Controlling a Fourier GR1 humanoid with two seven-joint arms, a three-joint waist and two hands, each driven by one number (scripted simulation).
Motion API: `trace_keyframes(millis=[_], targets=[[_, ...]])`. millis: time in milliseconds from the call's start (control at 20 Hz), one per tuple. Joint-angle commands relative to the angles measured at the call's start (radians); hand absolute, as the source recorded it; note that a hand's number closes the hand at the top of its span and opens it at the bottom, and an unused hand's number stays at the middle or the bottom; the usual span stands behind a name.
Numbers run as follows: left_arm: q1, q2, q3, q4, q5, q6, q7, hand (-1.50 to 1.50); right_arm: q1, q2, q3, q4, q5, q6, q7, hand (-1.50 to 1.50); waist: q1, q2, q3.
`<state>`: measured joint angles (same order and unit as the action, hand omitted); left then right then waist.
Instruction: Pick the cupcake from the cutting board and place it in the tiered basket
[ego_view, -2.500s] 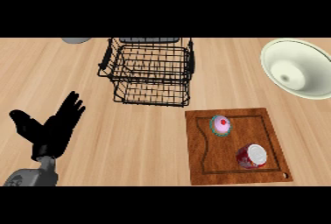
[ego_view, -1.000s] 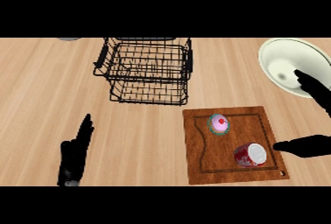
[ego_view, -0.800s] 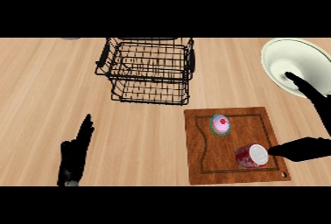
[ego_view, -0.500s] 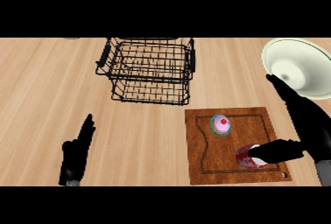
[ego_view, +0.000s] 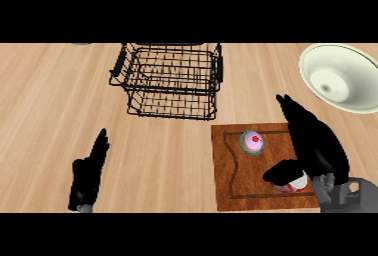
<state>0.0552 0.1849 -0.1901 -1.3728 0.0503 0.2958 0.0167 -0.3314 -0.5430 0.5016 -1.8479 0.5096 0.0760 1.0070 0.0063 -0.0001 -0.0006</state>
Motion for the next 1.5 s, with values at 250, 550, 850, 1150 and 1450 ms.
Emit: trace_keyframes(millis=[250,550,850,1150,1450], targets=[[0.039,0.001,0.02,-0.051,-0.009,-0.031,0.02,0.0,-0.051,0.161,-0.006,0.149,0.083,0.13,0.028,-1.5,-0.001,0.0,0.0],[0.003,-0.051,0.001,-0.07,-0.056,0.004,0.081,0.0,-0.078,0.258,-0.03,0.231,0.139,0.168,0.014,-1.5,-0.002,0.0,0.001],[0.099,-0.014,0.015,-0.073,-0.035,-0.049,-0.019,0.0,-0.114,0.225,-0.078,0.297,0.071,0.305,0.064,-1.5,0.006,-0.001,0.0],[0.074,-0.042,0.024,-0.087,-0.067,-0.016,0.009,0.0,-0.078,0.294,-0.07,0.273,0.137,0.316,0.071,-1.5,-0.002,-0.001,0.001],[0.019,-0.036,0.062,-0.004,-0.055,-0.059,0.001,0.0,-0.136,0.379,-0.093,0.398,0.181,0.333,0.065,-1.5,-0.002,0.0,0.0]])
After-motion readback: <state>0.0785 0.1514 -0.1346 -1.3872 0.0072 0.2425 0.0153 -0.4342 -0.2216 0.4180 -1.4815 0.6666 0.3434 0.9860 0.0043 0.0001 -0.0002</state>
